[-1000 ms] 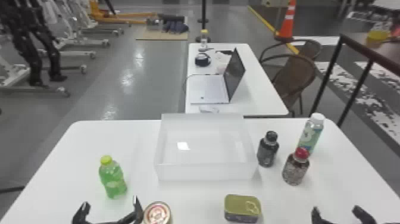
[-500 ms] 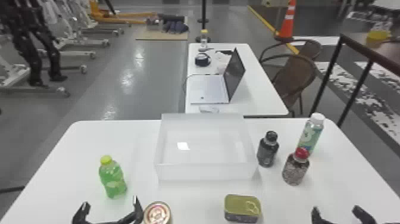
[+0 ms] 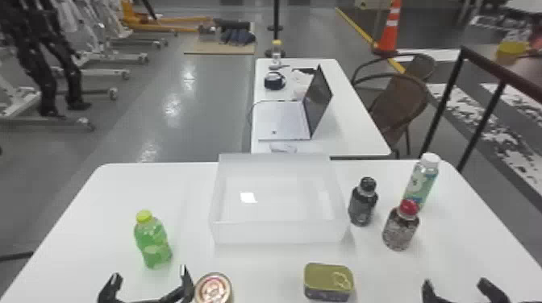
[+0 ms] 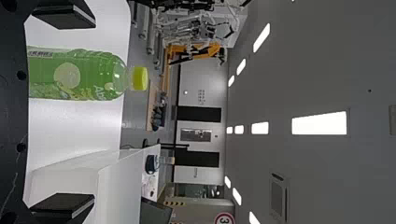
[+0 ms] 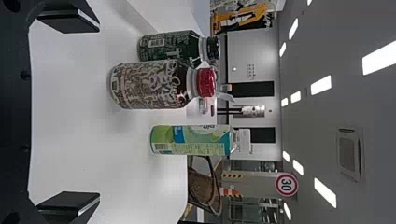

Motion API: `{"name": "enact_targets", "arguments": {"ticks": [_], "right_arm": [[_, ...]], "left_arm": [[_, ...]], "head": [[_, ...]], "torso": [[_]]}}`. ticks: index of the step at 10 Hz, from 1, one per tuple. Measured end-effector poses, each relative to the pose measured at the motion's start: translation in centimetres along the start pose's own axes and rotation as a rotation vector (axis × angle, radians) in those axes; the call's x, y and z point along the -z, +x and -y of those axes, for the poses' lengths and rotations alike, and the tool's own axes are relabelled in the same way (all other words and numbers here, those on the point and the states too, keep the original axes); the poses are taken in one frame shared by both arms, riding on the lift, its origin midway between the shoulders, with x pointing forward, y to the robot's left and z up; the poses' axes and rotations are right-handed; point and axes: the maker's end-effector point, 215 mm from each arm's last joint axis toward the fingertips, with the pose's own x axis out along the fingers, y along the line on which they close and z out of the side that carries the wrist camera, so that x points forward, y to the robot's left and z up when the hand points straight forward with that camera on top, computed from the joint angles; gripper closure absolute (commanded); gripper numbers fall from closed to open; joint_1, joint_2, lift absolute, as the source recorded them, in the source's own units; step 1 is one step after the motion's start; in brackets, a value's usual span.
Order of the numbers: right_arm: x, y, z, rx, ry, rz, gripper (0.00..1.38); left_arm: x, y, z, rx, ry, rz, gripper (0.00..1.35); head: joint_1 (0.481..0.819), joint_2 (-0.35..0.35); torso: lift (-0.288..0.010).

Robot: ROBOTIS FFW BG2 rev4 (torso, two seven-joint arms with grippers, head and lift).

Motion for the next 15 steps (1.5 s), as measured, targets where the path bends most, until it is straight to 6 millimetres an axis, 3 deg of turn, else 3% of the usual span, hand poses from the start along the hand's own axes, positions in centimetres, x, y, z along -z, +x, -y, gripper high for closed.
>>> {"name": "enact_targets", "arguments": {"ticks": [15], "right_arm": [[0.0,0.0,0.0,0.0,0.0,0.0,0.0]], "left_arm": [[0.0,0.0,0.0,0.0,0.0,0.0,0.0]], "head": [[0.549,0.0]], "torso": [[-0.1]]}}
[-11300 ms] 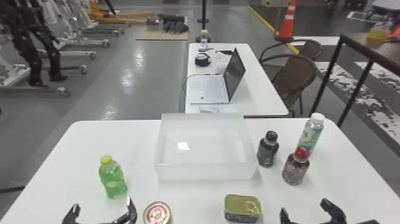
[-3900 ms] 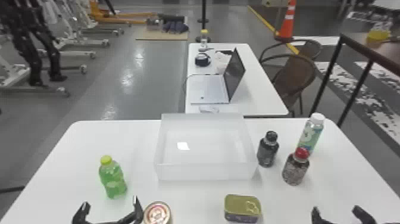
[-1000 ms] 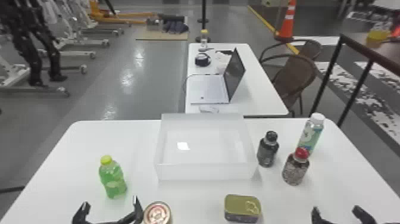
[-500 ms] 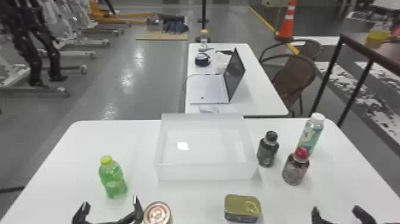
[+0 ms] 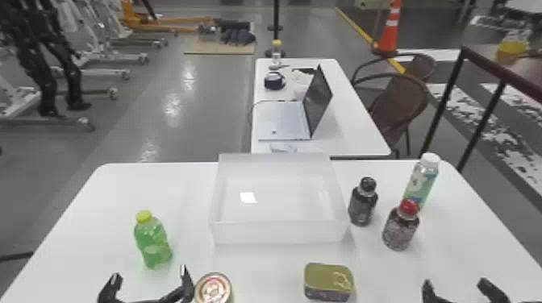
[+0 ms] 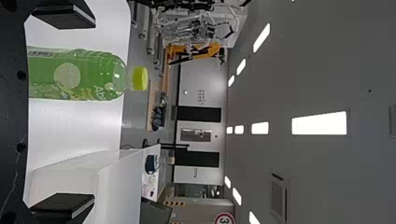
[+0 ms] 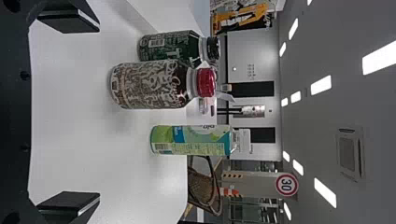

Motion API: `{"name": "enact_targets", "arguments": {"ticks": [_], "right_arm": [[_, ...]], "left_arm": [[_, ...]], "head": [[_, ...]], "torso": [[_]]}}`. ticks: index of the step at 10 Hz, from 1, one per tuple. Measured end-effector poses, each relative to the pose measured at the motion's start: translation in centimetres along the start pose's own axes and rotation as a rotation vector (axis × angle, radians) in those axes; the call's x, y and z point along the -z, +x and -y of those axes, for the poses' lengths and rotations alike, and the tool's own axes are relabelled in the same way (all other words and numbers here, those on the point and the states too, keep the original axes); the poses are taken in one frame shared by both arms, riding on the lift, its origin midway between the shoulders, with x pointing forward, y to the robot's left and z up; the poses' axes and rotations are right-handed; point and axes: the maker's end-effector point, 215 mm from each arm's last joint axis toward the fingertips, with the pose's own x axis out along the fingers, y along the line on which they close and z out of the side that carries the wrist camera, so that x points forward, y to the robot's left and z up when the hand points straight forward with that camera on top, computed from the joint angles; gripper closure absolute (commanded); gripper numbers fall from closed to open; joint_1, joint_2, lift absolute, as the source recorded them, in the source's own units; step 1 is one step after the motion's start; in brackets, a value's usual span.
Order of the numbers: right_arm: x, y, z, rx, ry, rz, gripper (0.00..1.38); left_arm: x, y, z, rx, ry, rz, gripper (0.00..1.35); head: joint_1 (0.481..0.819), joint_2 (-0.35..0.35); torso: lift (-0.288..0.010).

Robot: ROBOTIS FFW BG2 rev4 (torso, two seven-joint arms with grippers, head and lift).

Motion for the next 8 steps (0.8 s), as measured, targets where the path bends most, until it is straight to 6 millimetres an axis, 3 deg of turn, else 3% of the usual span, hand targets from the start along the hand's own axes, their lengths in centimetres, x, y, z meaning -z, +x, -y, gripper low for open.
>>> {"name": "enact_targets", "arguments": {"ticks": [8], "right_arm": [[0.0,0.0,0.0,0.0,0.0,0.0,0.0]], "left_arm": [[0.0,0.0,0.0,0.0,0.0,0.0,0.0]], "head": [[0.549,0.0]], "torso": [[-0.1]]}}
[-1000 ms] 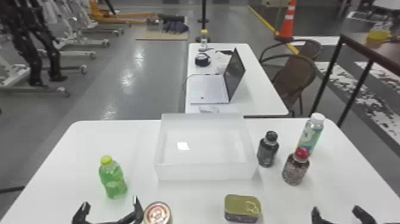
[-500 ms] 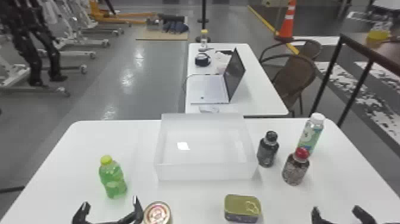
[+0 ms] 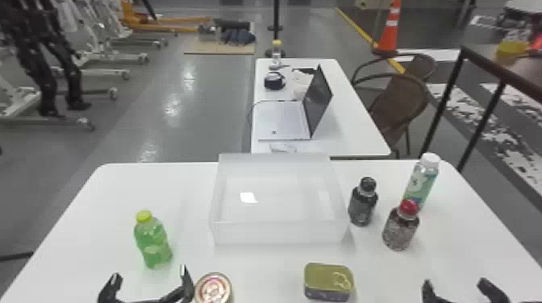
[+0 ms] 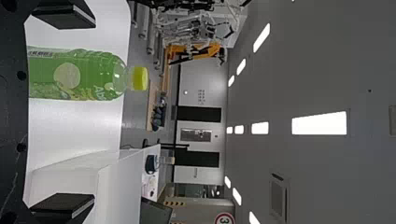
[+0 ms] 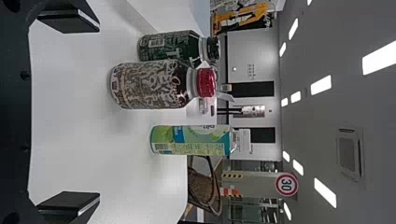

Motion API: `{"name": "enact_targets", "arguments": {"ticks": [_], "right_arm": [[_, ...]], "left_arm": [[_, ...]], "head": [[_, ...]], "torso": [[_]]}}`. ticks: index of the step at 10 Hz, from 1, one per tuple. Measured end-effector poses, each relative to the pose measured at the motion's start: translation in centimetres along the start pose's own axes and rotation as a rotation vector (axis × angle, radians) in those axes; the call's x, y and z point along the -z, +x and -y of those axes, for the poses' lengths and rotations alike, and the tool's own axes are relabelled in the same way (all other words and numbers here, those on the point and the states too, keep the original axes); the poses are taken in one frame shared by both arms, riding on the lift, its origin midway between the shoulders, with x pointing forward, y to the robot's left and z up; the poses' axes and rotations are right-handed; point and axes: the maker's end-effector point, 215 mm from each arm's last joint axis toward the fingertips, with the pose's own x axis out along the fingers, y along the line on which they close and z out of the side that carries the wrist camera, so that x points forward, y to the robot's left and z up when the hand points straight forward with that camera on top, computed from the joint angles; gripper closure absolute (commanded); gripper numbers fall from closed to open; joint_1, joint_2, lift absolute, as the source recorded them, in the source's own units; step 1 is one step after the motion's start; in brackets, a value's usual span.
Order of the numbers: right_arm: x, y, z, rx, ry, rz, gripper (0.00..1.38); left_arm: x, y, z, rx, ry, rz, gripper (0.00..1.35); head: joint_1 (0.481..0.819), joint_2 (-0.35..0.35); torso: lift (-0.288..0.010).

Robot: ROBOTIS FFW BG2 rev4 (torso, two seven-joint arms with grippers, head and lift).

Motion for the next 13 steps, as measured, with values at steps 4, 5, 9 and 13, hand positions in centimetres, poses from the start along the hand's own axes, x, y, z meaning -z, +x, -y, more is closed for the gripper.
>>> {"name": "enact_targets", "arguments": {"ticks": [4,5,9,13], "right_arm": [[0.0,0.0,0.0,0.0,0.0,0.0,0.0],[0.0,0.0,0.0,0.0,0.0,0.0,0.0],[0.0,0.0,0.0,0.0,0.0,0.0,0.0],[0.0,0.0,0.0,0.0,0.0,0.0,0.0]], "left_arm": [[0.0,0.0,0.0,0.0,0.0,0.0,0.0],[0.0,0.0,0.0,0.0,0.0,0.0,0.0],[0.0,0.0,0.0,0.0,0.0,0.0,0.0],[0.0,0.0,0.0,0.0,0.0,0.0,0.0]], "head": [[0.549,0.0],[0.549,0.0],[0.549,0.0],[0.549,0.0]], "torso": [[-0.1],[-0.1],[-0.1],[-0.1]]}}
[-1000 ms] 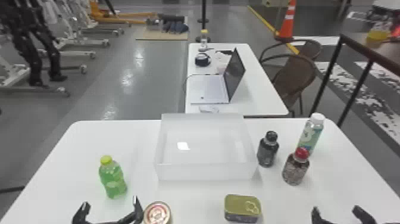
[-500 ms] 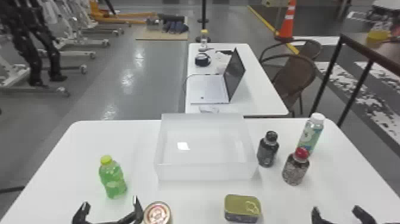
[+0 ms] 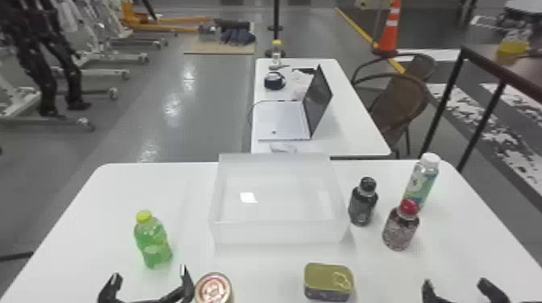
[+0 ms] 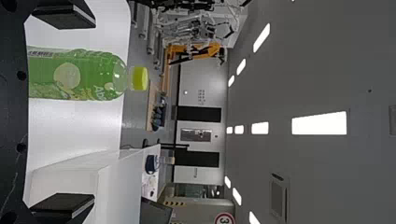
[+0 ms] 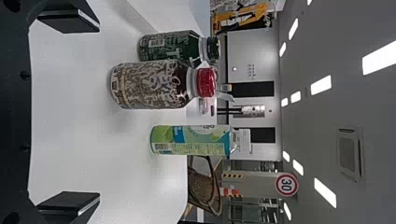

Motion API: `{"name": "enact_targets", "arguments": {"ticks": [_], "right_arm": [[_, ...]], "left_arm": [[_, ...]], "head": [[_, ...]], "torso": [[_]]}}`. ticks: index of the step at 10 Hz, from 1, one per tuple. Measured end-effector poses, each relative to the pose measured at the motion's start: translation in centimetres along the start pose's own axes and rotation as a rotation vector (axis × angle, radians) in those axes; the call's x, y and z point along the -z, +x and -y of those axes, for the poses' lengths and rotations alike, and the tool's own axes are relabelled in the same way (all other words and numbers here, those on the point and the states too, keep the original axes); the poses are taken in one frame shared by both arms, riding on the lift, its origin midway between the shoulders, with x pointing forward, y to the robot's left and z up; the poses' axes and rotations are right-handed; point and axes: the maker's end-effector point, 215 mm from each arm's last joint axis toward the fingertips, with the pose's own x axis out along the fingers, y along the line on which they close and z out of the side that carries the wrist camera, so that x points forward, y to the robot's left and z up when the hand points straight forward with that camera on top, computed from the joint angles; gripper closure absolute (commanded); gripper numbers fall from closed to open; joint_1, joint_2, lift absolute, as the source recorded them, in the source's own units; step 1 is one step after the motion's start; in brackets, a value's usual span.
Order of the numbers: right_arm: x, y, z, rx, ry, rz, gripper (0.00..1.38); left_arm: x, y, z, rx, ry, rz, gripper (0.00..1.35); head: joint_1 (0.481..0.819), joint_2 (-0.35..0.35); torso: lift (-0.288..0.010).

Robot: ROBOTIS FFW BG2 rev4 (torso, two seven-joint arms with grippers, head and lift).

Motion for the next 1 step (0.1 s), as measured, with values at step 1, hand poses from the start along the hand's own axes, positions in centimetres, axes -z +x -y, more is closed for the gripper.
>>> {"name": "enact_targets", "arguments": {"ticks": [1], "right_arm": [[0.0,0.0,0.0,0.0,0.0,0.0,0.0]], "left_arm": [[0.0,0.0,0.0,0.0,0.0,0.0,0.0]], "head": [[0.549,0.0]], "torso": [[-0.1]]}}
